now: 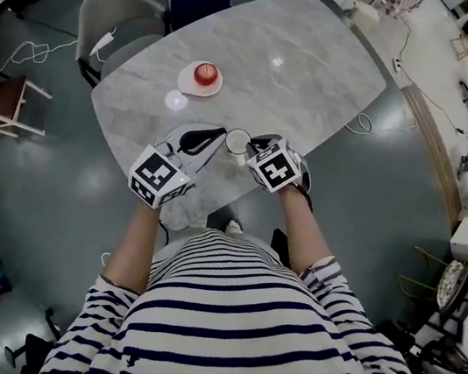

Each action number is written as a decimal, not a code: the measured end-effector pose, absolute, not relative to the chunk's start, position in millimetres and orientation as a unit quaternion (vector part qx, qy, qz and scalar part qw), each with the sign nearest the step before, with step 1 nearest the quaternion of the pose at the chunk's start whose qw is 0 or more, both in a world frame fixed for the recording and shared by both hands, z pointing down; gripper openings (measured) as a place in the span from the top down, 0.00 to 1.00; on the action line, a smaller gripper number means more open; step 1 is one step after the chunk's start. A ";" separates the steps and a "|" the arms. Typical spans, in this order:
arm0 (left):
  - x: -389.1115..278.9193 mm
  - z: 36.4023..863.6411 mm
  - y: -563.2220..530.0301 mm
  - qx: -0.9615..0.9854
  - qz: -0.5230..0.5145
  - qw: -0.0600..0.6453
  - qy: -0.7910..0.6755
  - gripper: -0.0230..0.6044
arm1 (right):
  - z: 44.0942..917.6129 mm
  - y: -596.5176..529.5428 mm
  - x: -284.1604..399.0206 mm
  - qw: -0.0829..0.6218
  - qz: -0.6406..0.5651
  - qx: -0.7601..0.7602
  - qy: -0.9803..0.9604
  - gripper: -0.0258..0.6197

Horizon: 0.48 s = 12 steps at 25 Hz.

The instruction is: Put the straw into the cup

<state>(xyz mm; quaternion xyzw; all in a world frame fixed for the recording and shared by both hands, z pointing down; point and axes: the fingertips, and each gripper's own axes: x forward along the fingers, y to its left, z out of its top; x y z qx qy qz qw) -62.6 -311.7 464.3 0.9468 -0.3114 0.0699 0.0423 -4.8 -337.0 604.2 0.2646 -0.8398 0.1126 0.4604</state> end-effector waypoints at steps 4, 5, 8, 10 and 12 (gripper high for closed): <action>-62.8 466.0 -313.2 0.947 0.071 0.043 -0.311 0.95 | 611.0 -336.3 -3.8 0.468 0.114 0.261 -0.836 0.92; -62.7 466.3 -314.2 0.947 0.072 0.043 -0.311 0.95 | 612.1 -336.6 -2.9 0.471 0.116 0.262 -0.835 0.92; -62.2 466.8 -317.3 0.947 0.073 0.044 -0.310 0.95 | 612.8 -339.7 -2.1 0.474 0.114 0.262 -0.833 0.92; -60.7 467.2 -318.4 0.947 0.074 0.045 -0.309 0.95 | 613.6 -340.8 -2.2 0.474 0.115 0.261 -0.833 0.92; -59.3 468.2 -319.0 0.947 0.076 0.044 -0.308 0.95 | 615.5 -341.3 -1.8 0.474 0.117 0.260 -0.833 0.92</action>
